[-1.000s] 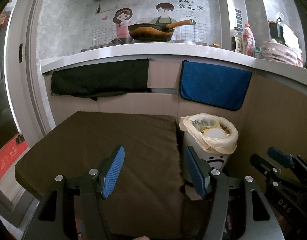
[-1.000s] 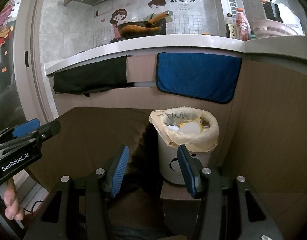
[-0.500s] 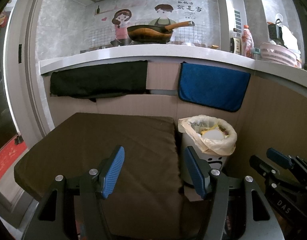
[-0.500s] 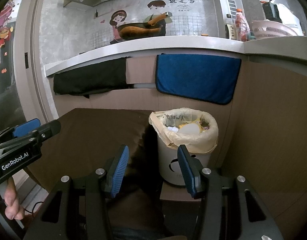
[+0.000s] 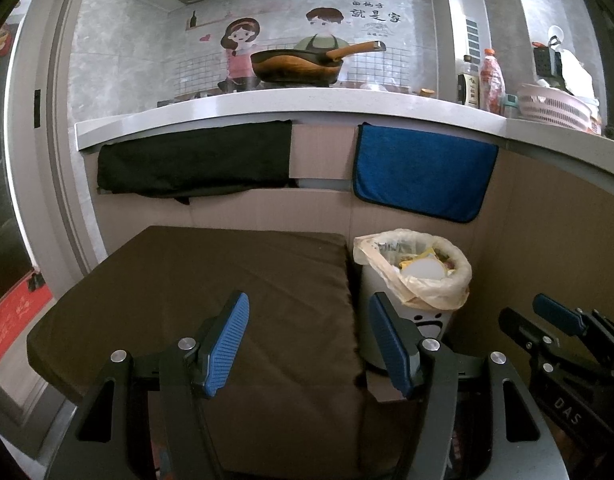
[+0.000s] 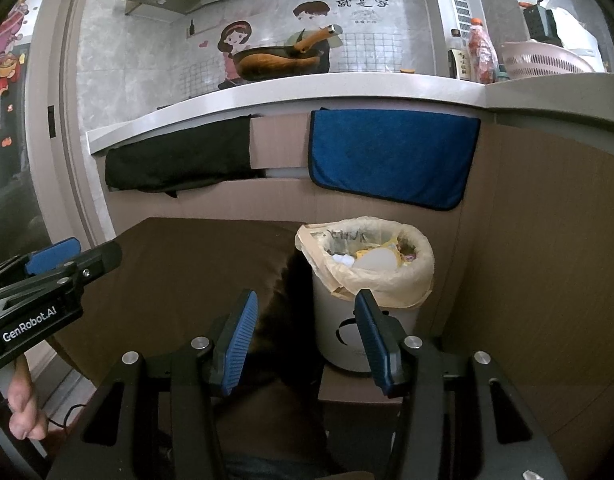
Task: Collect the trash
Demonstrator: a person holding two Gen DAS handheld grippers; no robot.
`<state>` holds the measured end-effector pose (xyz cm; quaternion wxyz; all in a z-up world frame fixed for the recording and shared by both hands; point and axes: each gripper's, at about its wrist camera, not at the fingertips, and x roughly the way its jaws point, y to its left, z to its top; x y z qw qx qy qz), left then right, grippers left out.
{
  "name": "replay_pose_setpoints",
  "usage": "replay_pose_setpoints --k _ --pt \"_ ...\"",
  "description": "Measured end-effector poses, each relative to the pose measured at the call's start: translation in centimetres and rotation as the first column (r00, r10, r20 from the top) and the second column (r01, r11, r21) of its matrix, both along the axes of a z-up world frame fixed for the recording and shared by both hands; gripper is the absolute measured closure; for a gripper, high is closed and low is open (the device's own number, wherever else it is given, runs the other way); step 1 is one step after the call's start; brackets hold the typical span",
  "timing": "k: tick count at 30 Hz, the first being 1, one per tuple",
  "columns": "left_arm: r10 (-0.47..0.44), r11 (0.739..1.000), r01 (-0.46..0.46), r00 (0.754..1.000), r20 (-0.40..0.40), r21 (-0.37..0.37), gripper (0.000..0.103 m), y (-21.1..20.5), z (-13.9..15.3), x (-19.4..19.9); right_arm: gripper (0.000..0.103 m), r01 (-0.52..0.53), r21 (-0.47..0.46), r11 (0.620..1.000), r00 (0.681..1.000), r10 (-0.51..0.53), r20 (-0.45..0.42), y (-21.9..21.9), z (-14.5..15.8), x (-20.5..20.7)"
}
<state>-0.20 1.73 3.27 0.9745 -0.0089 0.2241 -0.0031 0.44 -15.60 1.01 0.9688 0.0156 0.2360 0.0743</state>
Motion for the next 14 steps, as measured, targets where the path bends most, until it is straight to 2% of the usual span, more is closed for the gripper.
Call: replay_pose_setpoints --k 14 --pt "-0.030 1.000 0.030 1.000 -0.006 -0.004 0.040 0.46 -0.26 0.02 0.055 -0.003 0.005 1.000 1.000 0.003 -0.015 -0.21 -0.35 0.23"
